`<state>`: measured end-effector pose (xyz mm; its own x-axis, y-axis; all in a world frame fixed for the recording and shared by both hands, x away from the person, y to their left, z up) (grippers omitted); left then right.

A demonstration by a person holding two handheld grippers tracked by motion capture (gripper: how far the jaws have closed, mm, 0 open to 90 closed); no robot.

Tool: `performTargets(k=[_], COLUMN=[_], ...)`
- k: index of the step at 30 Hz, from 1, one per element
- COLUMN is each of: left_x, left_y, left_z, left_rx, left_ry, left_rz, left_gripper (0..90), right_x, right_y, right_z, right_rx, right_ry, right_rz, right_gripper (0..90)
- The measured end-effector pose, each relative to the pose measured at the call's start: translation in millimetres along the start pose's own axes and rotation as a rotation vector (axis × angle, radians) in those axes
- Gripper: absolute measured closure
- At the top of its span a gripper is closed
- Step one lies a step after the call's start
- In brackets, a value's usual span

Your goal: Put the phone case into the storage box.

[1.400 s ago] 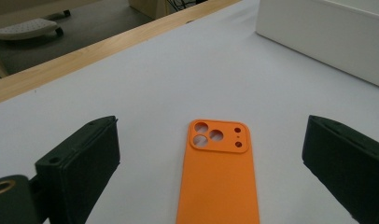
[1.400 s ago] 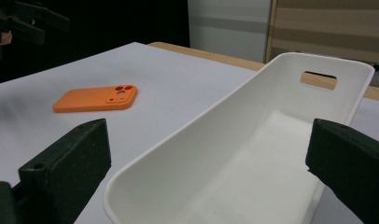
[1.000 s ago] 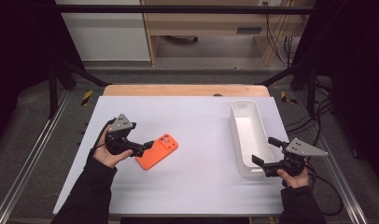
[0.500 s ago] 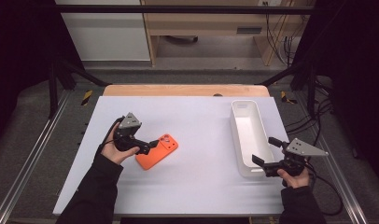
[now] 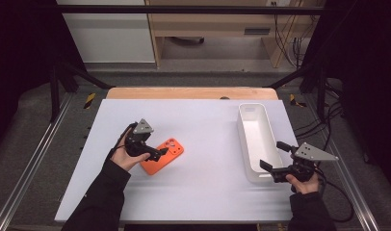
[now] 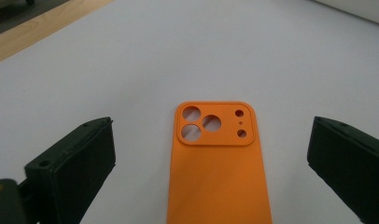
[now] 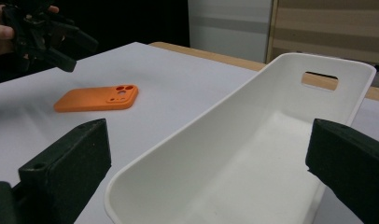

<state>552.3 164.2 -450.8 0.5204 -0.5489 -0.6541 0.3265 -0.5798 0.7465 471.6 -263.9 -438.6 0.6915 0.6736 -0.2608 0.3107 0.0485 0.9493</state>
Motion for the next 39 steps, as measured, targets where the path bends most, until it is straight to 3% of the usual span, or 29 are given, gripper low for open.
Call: performTargets(k=[22,39], left_x=[23.0,34.6], left_y=[-17.5,-29.2], left_z=[4.2,9.0], left_rx=[-0.052,-0.055], left_ry=[-0.027,-0.053], left_rz=[-0.083,-0.154], left_gripper=[0.6,0.6], right_x=[-1.2,-0.8], right_y=[0.3,0.3], right_z=[0.3,0.0], right_rx=[-0.001,-0.001], right_ry=[-0.001,0.002], right_rz=[0.003,0.003], right_gripper=[0.5,0.5])
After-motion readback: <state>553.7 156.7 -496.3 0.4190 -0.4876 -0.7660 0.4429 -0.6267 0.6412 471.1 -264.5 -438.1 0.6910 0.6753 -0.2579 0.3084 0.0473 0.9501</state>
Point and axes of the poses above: each handheld gripper's, and its own axes: x roughly forward along the jaws, y roughly out of its top, z roughly to its right, the point moved 5 cm from there along x, roughly forward along the jaws, and after that the axes turned 6 degrees about x, right-handed, at the moved point
